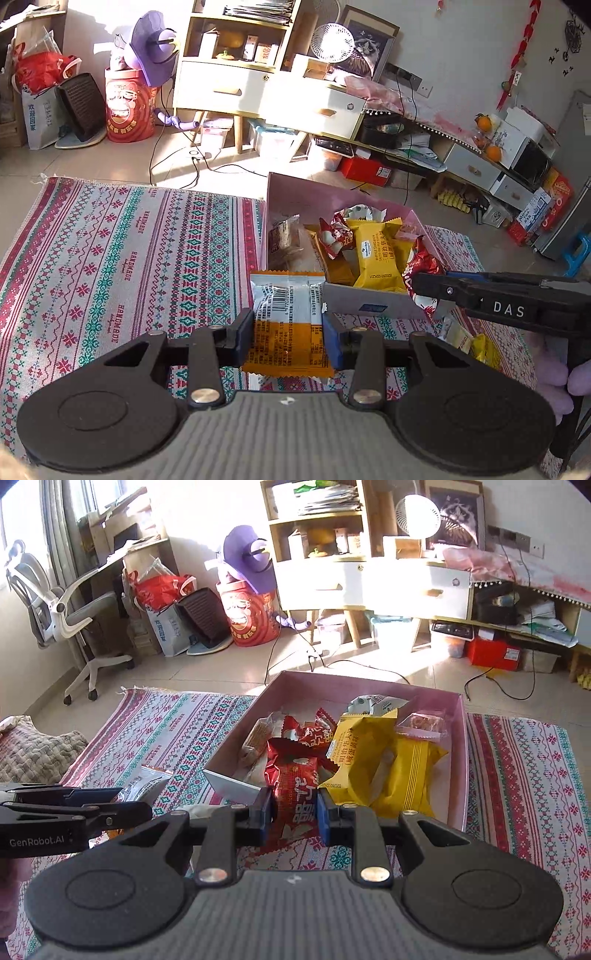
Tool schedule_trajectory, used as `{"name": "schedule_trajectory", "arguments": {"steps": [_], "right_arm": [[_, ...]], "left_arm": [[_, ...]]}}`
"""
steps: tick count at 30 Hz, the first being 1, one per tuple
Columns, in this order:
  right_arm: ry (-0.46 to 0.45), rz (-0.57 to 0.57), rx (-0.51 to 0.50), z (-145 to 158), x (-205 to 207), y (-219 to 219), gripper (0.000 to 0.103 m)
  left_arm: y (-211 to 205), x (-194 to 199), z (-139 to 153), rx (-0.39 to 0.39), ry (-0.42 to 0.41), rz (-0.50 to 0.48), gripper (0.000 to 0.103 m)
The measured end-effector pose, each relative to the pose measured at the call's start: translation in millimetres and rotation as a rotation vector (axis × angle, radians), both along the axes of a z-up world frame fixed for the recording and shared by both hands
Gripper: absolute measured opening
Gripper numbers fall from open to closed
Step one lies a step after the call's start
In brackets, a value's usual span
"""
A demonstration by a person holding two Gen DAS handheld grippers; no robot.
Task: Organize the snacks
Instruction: 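Carry the orange bar packet and red candy wrapper over the box with both tools, then open both tools to drop the snacks into the box and withdraw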
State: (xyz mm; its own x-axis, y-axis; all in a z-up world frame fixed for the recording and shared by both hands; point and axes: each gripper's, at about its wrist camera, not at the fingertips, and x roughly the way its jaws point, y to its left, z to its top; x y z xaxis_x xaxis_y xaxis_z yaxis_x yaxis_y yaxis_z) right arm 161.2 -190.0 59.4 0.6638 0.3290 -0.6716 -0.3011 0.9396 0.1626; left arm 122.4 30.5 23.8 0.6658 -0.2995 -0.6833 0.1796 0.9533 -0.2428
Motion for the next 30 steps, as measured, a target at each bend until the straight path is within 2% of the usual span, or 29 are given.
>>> {"name": "schedule_trajectory", "arguments": {"steps": [6, 16, 21, 26, 28, 30], "right_arm": [[0.001, -0.062, 0.035, 3, 31, -9, 0.023], [0.036, -0.110, 0.036, -7, 84, -2, 0.023], [0.046, -0.112, 0.060, -11, 98, -4, 0.023], [0.045, -0.105, 0.063, -14, 102, -4, 0.027], [0.047, -0.116, 0.066, -14, 103, -4, 0.029], [0.041, -0.124, 0.075, -12, 101, -6, 0.041]], "left_arm": [[-26, 29, 4, 0.021, -0.045, -0.039, 0.046], [-44, 84, -13, 0.026, -0.087, -0.042, 0.046], [-52, 111, -23, 0.037, -0.078, -0.043, 0.046], [-59, 118, -33, 0.052, -0.074, -0.072, 0.047], [-59, 118, -34, 0.054, -0.074, -0.072, 0.051], [-58, 115, -32, 0.050, -0.084, -0.065, 0.068]]}}
